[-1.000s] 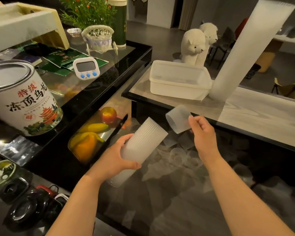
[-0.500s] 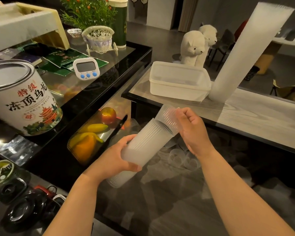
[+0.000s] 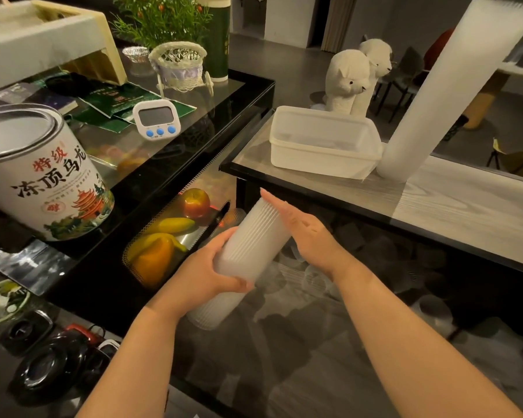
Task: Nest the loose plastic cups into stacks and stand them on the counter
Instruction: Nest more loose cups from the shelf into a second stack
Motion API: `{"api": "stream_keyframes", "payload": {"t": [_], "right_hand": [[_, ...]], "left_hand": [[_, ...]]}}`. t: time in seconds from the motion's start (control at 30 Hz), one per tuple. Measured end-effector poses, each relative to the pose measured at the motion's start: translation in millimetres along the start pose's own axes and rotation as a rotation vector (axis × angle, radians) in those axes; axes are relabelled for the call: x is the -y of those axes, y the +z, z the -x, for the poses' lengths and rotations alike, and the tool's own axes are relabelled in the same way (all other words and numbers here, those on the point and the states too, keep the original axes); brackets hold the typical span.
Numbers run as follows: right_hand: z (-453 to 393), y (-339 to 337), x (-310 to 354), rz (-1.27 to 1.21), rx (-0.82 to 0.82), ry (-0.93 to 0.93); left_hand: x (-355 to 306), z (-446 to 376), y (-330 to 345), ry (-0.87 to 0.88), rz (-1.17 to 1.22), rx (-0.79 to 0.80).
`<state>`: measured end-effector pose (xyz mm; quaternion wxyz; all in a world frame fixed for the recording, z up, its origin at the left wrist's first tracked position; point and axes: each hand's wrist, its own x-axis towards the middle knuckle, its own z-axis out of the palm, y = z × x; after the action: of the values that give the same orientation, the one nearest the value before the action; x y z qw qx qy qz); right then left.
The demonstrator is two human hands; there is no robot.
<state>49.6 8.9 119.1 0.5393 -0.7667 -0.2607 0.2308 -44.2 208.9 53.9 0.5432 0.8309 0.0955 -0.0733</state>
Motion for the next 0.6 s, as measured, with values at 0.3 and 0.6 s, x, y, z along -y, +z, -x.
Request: {"api": "stream_keyframes", "payload": {"t": [0.3,0.6], "right_hand": [[-56.0,27.5,-105.1,0.554,-0.200,0.269],[-75.5,55.8,-153.7,1.065,0.279,0.312]], "left_hand": [[19.8,2.3,-7.8,-0.086,0.048,-0.141],[36.8,12.0,-9.5,-0.207,0.016,-0.143]]}}
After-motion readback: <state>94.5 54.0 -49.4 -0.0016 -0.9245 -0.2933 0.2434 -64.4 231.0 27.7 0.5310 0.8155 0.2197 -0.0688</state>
